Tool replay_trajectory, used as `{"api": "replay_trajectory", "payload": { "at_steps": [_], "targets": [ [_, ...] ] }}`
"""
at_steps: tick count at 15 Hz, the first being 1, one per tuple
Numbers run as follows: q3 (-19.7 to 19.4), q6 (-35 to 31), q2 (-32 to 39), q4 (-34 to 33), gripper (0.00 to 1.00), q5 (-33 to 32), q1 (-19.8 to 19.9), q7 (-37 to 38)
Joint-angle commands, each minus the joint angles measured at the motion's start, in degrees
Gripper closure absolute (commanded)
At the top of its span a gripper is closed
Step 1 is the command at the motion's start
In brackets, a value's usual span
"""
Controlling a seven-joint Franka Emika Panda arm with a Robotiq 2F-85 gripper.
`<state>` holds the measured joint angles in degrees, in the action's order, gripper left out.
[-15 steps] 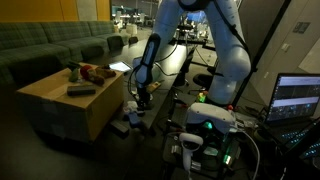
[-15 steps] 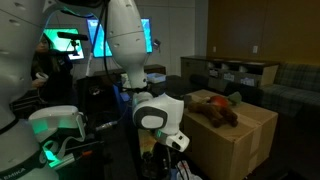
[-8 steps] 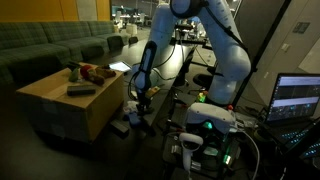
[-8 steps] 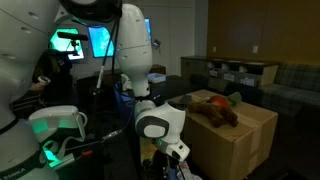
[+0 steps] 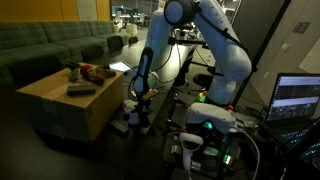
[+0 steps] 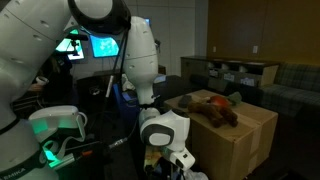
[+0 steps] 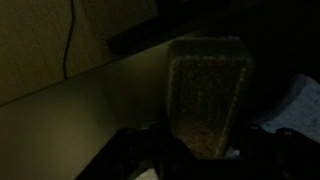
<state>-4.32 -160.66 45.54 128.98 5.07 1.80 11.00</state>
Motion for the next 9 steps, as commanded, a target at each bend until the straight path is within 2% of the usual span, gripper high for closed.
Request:
{"api": "replay_trajectory", "payload": {
  "at_steps": [1, 7, 8, 9],
  "targets": [
    [-3.8, -2.34, 1.69, -1.52, 0.69, 1.1, -3.53, 5.08],
    [-7.89, -3.04, 1.65, -0.95, 0.69, 1.56, -7.85, 12.12],
    [-7.86, -3.12, 0.87, -0.29, 0.19, 1.75, -8.32, 12.8],
    [-8.11, -3.02, 0.6, -0.07, 0.18, 1.89, -8.98, 13.66]
  ]
}}
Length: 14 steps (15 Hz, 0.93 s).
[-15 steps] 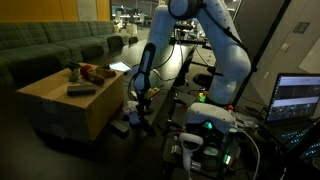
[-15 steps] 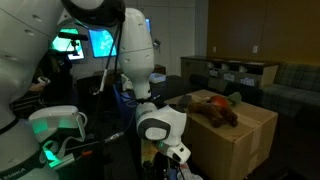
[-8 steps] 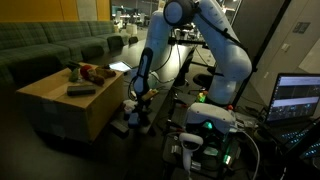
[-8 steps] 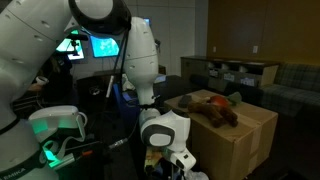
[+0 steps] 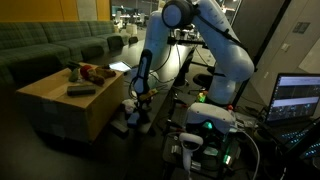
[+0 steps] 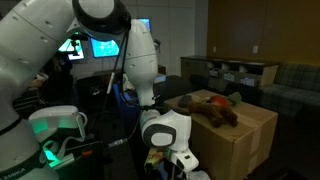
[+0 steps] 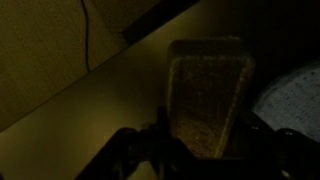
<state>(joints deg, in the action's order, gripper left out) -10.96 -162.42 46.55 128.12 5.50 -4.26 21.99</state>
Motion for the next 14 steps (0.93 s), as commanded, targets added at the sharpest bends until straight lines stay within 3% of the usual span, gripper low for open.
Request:
{"api": "replay_trajectory", "payload": {
  "at_steps": [1, 3, 9, 14],
  "targets": [
    [-1.82, -1.17, -1.05, 1.29, 0.11, 1.49, -3.86, 3.54],
    [-2.21, -0.9, -2.31, 2.03, 0.0, 1.71, -5.41, 5.16],
    [-3.85, 2.8, -7.45, 4.35, 0.0, 3.42, -11.03, 13.3],
    [-0.22, 5.35, -11.79, 5.18, 0.0, 5.5, -10.1, 17.83]
  ]
}}
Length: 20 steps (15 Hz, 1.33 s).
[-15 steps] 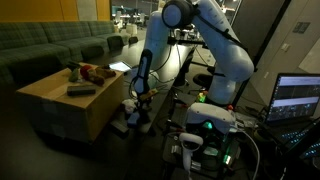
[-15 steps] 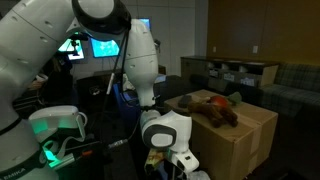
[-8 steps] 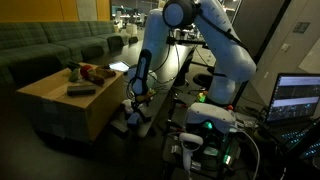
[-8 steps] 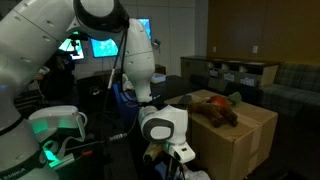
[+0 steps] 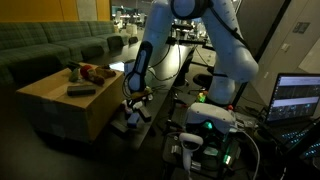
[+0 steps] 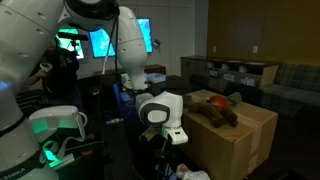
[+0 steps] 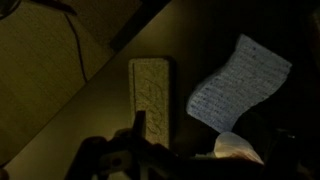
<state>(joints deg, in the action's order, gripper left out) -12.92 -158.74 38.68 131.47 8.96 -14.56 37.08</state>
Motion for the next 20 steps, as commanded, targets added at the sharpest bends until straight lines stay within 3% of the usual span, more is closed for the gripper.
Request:
{"api": "replay_trajectory", "payload": {
  "at_steps": [1, 10, 20],
  "targets": [
    [2.22, 1.79, -4.07, 1.58, 0.0, 2.54, -0.28, 4.33],
    [11.29, -1.38, -2.06, 0.74, 0.0, 10.22, 1.21, 13.76],
    [10.4, -10.12, 3.53, 0.26, 0.0, 10.32, -1.51, 20.02]
  ]
}}
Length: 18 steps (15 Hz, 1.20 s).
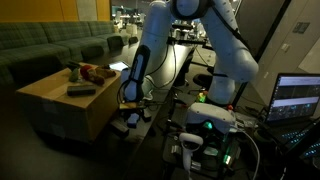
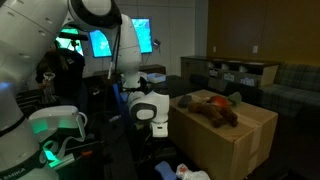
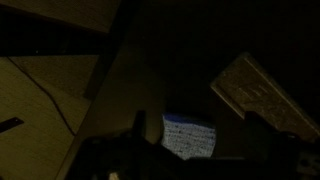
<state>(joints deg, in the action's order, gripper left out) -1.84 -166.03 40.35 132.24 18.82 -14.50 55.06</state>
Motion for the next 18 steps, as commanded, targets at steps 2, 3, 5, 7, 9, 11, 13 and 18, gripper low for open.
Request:
{"api": "replay_trajectory", "payload": {
  "at_steps": [2, 3, 5, 7, 9, 11, 13, 18],
  "targets": [
    [-0.5, -3.95, 2.95, -0.49, 0.0, 0.73, -1.8, 2.72],
    [-0.76, -4.42, 3.64, -0.66, 0.0, 0.72, -2.28, 3.27],
    [-0.56, -6.18, 4.74, -0.72, 0.0, 1.08, -2.51, 4.16],
    [-0.6, -7.92, 5.58, -0.65, 0.0, 1.23, -2.71, 4.82],
    [-0.7, -9.98, 6.36, -0.64, 0.0, 1.59, -2.89, 5.7],
    [-1.44, -11.11, 6.87, -0.72, 0.0, 1.63, -3.53, 6.49],
    [-2.06, -11.88, 7.37, -0.84, 0.0, 1.65, -3.99, 7.05],
    [-4.19, -11.73, 8.52, -2.01, 0.0, 1.19, -4.88, 7.87]
  ]
}}
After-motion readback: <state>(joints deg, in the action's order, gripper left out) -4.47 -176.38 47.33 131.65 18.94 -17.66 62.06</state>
